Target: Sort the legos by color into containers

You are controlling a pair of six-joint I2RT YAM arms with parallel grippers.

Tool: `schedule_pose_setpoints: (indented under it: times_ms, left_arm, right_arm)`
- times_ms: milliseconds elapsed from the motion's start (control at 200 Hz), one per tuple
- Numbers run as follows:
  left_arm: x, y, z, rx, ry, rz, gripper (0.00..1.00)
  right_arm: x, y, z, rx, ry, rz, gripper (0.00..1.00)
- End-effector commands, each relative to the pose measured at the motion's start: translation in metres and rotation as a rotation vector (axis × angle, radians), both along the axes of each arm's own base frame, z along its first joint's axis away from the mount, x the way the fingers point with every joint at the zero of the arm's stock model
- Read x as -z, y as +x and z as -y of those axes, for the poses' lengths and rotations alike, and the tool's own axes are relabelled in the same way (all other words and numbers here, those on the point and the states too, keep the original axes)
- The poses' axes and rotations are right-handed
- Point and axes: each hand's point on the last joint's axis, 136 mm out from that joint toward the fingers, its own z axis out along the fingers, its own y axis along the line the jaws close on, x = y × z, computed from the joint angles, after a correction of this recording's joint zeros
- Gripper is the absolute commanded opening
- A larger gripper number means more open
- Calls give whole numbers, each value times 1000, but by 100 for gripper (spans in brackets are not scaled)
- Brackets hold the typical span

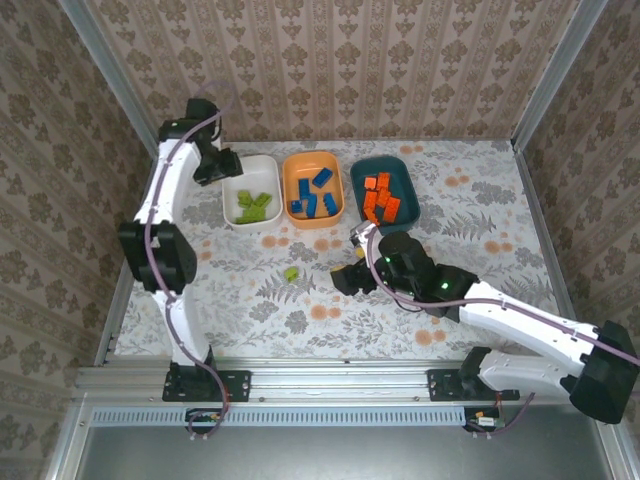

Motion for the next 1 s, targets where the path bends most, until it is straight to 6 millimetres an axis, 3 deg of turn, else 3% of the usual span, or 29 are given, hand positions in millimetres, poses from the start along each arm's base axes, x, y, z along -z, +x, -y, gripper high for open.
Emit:
schedule_pose_setpoints:
  times_ms: [0, 290, 330, 415, 480, 570, 650, 810, 995]
  left_arm:
    - [-34, -14, -11, 18, 47, 98, 54]
    - [-90, -71, -19, 9, -13, 357, 58]
    - [-93, -79, -19, 8, -39, 394, 64]
    - [-94, -99, -18, -11, -108, 443, 98]
    - [-93, -114, -13, -11, -158, 453, 100]
    - [-77, -134, -10, -60, -224, 400, 100]
    - [-55, -149, 5, -69, -306, 325, 100]
    - [-3, -182, 53, 14, -285, 117, 100]
    - [43, -204, 115, 214, -267, -40, 100]
  right_arm:
    - [-17, 12, -15, -44, 51, 20, 81]
    - [-1, 40, -22, 1, 31, -120, 80]
    - [3, 45, -22, 18, 30, -157, 80]
    - [10, 57, -19, 70, 31, -235, 79]
    - [21, 67, -17, 106, 40, -304, 79]
    - [28, 78, -14, 157, 80, -388, 78]
    - [39, 87, -8, 214, 96, -477, 77]
    - [61, 105, 3, 318, 145, -686, 78]
    - [81, 114, 1, 341, 219, -861, 78]
